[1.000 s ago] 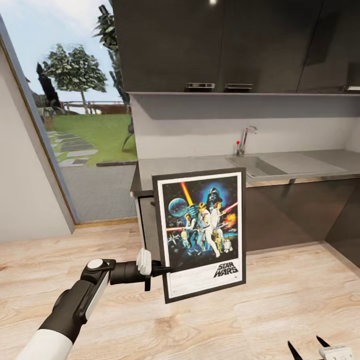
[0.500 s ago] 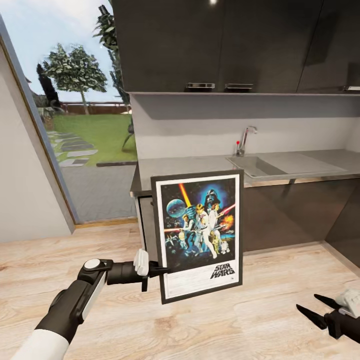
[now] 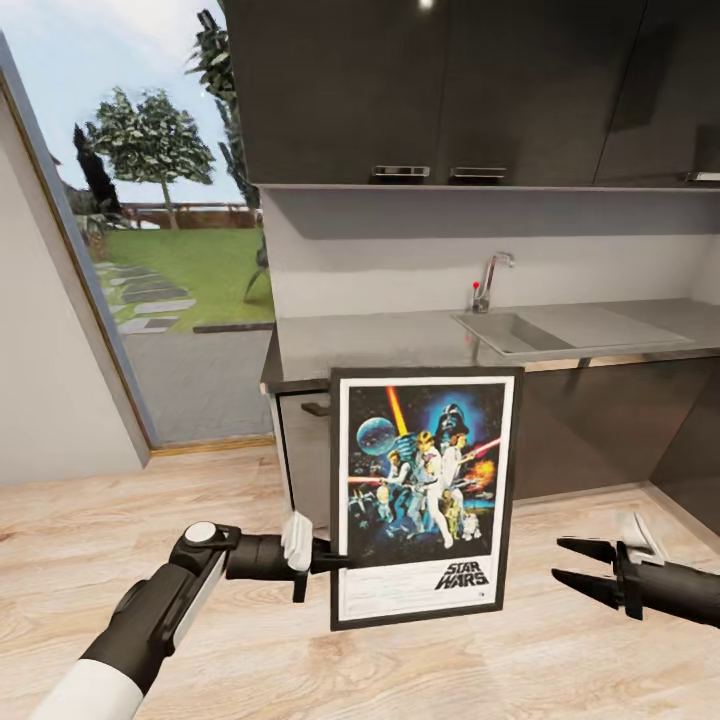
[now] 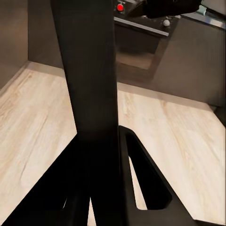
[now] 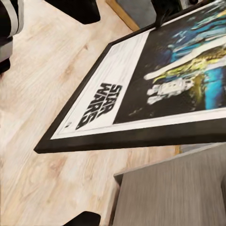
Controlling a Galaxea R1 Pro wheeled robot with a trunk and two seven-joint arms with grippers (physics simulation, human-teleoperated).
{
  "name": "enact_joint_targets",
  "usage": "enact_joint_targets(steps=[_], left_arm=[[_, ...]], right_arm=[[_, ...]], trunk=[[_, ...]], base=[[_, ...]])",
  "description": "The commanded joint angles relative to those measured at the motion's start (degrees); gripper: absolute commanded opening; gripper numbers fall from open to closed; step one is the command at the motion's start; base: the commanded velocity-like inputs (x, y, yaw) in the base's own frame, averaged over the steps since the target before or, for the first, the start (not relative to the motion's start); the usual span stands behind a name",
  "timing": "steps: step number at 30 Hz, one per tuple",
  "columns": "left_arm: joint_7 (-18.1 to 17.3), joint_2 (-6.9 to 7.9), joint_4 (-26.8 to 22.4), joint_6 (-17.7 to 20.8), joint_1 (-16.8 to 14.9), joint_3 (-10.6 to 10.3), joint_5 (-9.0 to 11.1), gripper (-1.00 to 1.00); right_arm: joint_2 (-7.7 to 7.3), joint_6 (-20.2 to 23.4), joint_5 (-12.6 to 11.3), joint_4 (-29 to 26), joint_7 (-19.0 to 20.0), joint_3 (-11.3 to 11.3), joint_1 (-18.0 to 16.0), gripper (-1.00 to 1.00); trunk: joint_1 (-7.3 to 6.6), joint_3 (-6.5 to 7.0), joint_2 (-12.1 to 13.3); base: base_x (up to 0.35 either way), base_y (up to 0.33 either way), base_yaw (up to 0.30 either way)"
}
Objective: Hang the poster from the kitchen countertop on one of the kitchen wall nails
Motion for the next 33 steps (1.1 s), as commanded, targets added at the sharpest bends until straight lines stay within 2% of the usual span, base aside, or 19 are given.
enact_joint_targets(steps=[1,12,16,20,33], left_arm=[[0.11,0.07,-0.02,0.4,-0.05,-0.4,0.33,-1.0],[0.11,0.07,-0.01,0.43,-0.05,-1.79,0.33,-1.0],[0.11,0.06,-0.16,0.47,-0.05,-3.0,0.33,-1.0],[0.11,0.07,-0.27,0.48,-0.05,-3.35,0.33,-1.0],[0.11,0.07,-0.3,0.48,-0.05,-3.41,0.33,-1.0]], right_arm=[[0.02,0.68,-0.01,0.17,0.52,1.33,-0.11,1.0],[0.13,0.63,0.0,0.46,1.05,7.68,-0.14,1.0],[0.15,0.63,-0.01,0.46,1.05,8.09,-0.14,1.0],[0.16,0.57,-0.05,0.52,1.01,8.19,-0.14,1.0],[0.16,0.54,0.02,1.82,0.97,7.8,-0.14,1.0]], trunk=[[0.0,-0.06,-0.03],[0.0,-0.06,-0.03],[0.0,-0.06,-0.03],[0.0,-0.06,-0.03],[0.0,-0.06,-0.03]], base=[[0.0,0.0,0.0],[0.0,0.0,0.0],[0.0,0.0,0.0],[0.0,0.0,0.0],[0.0,0.0,0.0]])
